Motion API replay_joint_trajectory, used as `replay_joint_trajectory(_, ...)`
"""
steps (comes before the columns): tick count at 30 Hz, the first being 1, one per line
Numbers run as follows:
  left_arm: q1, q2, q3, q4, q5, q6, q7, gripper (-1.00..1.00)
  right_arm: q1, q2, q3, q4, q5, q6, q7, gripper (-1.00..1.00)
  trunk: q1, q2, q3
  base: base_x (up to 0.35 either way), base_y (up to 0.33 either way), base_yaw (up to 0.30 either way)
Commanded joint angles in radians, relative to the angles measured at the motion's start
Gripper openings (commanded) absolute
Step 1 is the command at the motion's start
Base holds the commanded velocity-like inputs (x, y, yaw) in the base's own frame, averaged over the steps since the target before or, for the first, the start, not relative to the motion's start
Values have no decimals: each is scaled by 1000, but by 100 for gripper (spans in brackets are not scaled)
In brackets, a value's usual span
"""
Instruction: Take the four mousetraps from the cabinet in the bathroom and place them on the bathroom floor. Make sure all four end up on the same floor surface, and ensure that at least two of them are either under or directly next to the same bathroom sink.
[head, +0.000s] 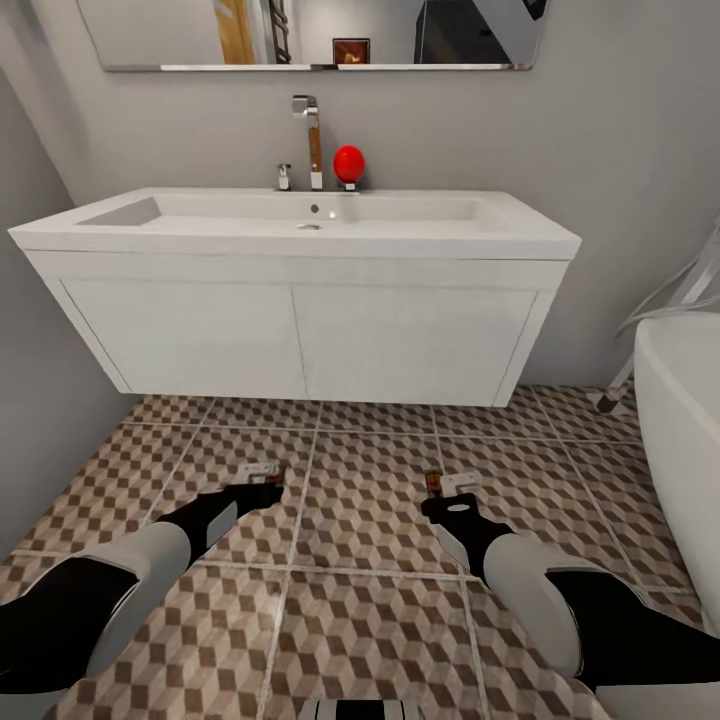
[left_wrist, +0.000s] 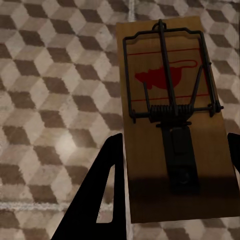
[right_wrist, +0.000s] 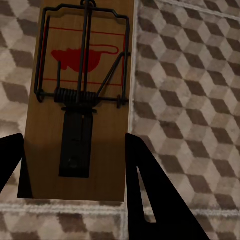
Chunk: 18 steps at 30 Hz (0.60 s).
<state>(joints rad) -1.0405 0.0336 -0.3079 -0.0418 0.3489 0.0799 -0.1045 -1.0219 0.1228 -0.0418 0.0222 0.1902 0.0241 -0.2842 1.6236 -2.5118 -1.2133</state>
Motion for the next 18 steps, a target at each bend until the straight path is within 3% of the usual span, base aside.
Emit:
replay_joint_trajectory(1, 0, 0, -7, -3, 3, 4, -1, -100, -1, 1, -4, 2, 7, 1, -3, -100, 0, 0, -1, 0, 0, 9)
replay_joint_trajectory(8, 0, -3, -5, -5, -28, -1, 0, -100, -1, -1, -4, 2, 7, 0, -3, -100, 0, 0, -1, 0, 0, -9)
replay_joint_trajectory(18, 0, -3, -5, -6, -31, 0, 0, -100, -1, -2, -4, 2, 4, 1, -3, -100, 0, 0, -1, 0, 0, -170)
